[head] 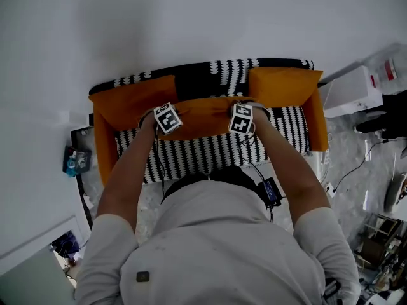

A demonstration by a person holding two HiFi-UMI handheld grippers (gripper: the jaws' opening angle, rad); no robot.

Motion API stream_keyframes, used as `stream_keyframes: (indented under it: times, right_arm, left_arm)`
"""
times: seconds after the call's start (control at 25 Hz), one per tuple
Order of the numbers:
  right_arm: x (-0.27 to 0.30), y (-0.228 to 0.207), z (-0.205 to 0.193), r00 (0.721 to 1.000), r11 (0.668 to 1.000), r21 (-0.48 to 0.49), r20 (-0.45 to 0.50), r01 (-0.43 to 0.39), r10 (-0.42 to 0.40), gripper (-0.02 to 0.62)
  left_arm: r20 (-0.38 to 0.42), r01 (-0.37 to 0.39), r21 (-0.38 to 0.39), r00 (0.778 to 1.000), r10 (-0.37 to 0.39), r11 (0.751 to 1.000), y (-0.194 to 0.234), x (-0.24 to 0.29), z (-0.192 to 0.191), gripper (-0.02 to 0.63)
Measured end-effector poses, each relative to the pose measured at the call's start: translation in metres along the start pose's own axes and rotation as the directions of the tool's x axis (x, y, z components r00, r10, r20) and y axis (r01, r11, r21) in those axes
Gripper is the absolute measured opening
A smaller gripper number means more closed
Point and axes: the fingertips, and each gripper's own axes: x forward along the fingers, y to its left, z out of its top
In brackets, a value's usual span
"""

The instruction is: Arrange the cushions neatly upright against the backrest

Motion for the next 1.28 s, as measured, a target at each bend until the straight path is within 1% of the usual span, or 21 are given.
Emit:
stream_keyframes:
  times: [0.12,0.28,0.36,0.48,0.6,0.76,0.92,1.0,1.12,1.28]
  right_arm:
    - [-0.001,-0.006,-0.013,1.0,1.0,0.02,-0.004,0.001,-0.001,0.034]
    - [0.001,-0.027,-0.031,1.0,0.999,0.033,-0.004,0.0,0.0,0.034]
    - [0.005,-0.038,-0.04,1.0,1.0,0.029,-0.001,-0.005,0.005,0.034]
    - [0.01,-0.055,-0.055,1.0,1.0,0.025,0.001,-0.015,0.015,0.034]
    - [0.017,-0.069,-0.071,0.999,0.999,0.023,0.007,-0.032,0.032,0.034]
    - [0.03,-0.086,-0.09,0.998,0.998,0.015,0.008,-0.063,0.063,0.034]
    - [0.045,-0.105,-0.105,0.996,0.996,0.0,0.001,-0.086,0.086,0.034]
    - [0.052,-0.117,-0.113,0.996,0.996,-0.006,-0.004,-0.094,0.094,0.034]
    - [0.062,-0.131,-0.122,0.994,0.994,-0.007,-0.008,-0.108,0.108,0.034]
    - [0.078,-0.153,-0.127,0.992,0.992,0.011,0.005,-0.122,0.122,0.034]
  left_arm:
    - [0.03,-0.008,0.027,1.0,0.007,1.0,0.005,0.0,0.022,0.038]
    - [-0.013,0.02,0.007,1.0,-0.02,1.0,0.012,0.013,0.035,0.038]
    - [-0.014,0.019,0.004,1.0,-0.019,1.0,0.019,0.018,0.047,0.038]
    - [0.007,0.003,0.015,1.0,-0.003,1.0,0.03,0.025,0.073,0.038]
    - [-0.034,0.022,-0.019,0.999,-0.022,1.0,0.032,0.04,0.08,0.038]
    - [-0.022,0.009,-0.018,1.0,-0.009,1.0,0.049,0.055,0.105,0.04]
    - [-0.067,0.039,-0.058,0.997,-0.043,0.998,0.058,0.081,0.111,0.04]
    - [-0.069,0.043,-0.068,0.997,-0.047,0.997,0.067,0.092,0.119,0.04]
    - [-0.049,0.037,-0.058,0.998,-0.039,0.998,0.081,0.108,0.136,0.04]
    - [-0.102,0.044,-0.088,0.993,-0.053,0.995,0.101,0.13,0.134,0.04]
